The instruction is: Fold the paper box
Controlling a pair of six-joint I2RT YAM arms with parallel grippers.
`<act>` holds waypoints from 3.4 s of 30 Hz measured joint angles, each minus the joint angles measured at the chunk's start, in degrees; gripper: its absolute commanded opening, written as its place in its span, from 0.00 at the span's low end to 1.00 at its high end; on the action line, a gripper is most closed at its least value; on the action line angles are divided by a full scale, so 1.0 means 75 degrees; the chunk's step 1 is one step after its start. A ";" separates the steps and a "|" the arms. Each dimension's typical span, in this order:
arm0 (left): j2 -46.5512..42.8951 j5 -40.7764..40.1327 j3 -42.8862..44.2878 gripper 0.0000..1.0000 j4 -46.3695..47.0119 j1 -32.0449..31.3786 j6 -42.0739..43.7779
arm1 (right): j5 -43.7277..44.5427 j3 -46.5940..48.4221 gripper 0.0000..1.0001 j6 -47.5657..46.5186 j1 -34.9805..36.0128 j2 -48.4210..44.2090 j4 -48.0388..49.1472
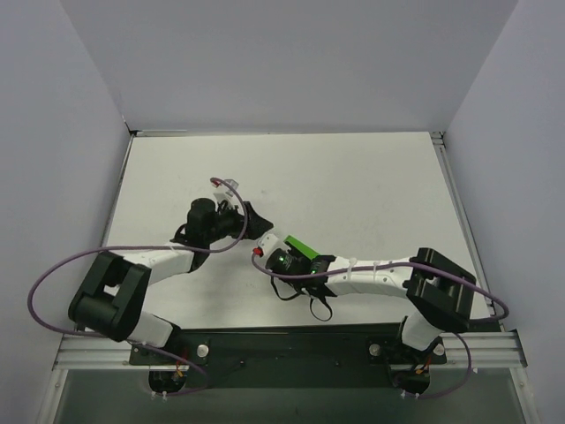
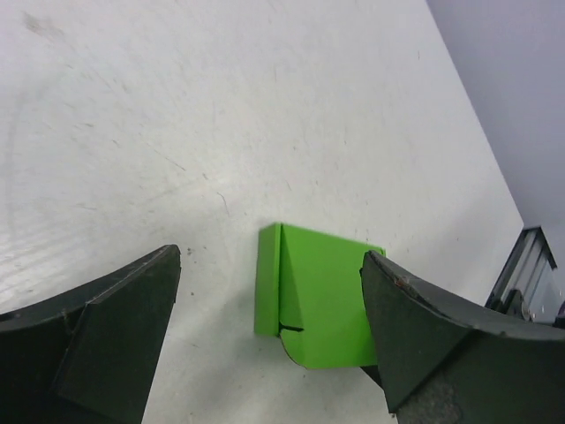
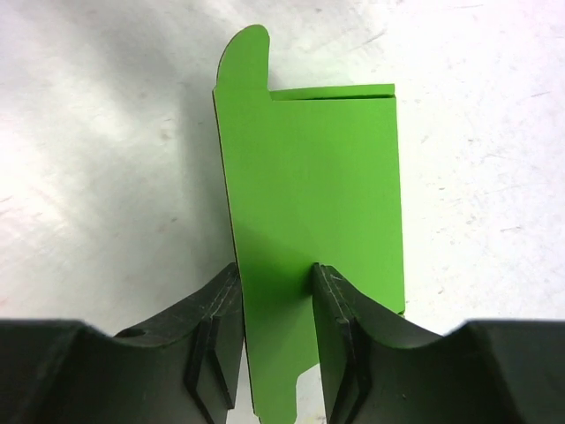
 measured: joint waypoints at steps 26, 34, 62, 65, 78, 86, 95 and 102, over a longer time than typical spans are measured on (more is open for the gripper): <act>-0.3468 -0.0583 -0.2838 0.94 0.0181 -0.0373 0.1093 | -0.3223 -0.0411 0.00 0.0708 -0.1591 -0.2020 -0.0597; -0.2801 -0.0962 -0.2859 0.91 -0.0140 -0.0839 0.1973 | -0.3899 -0.0411 0.00 0.0845 -0.1918 -0.2017 -0.0603; -0.0277 -0.0702 -0.2404 0.95 0.2550 -0.2194 0.3080 | -0.7026 -0.0405 0.00 0.0839 -0.3389 -0.2017 -0.0813; -0.0484 -0.0481 -0.2451 0.95 0.2611 -0.2229 0.3092 | -0.7458 -0.0405 0.00 0.0816 -0.3456 -0.2005 -0.1000; -0.1413 0.0527 -0.2763 0.94 0.2509 -0.2241 0.2891 | -0.8792 -0.0329 0.00 0.0723 -0.3538 -0.2002 -0.1338; -0.2349 0.1212 -0.2841 0.86 0.2244 -0.2221 0.2337 | -0.9611 -0.0070 0.00 0.0729 -0.3538 -0.2081 -0.1577; -0.3095 0.1746 -0.2914 0.49 0.1897 -0.2238 0.1909 | -0.9911 0.0152 0.00 0.0656 -0.3555 -0.2215 -0.1990; -0.3212 0.2232 -0.2967 0.34 0.2020 -0.2279 0.1335 | -0.9935 0.0157 0.33 0.0466 -0.3637 -0.2212 -0.2346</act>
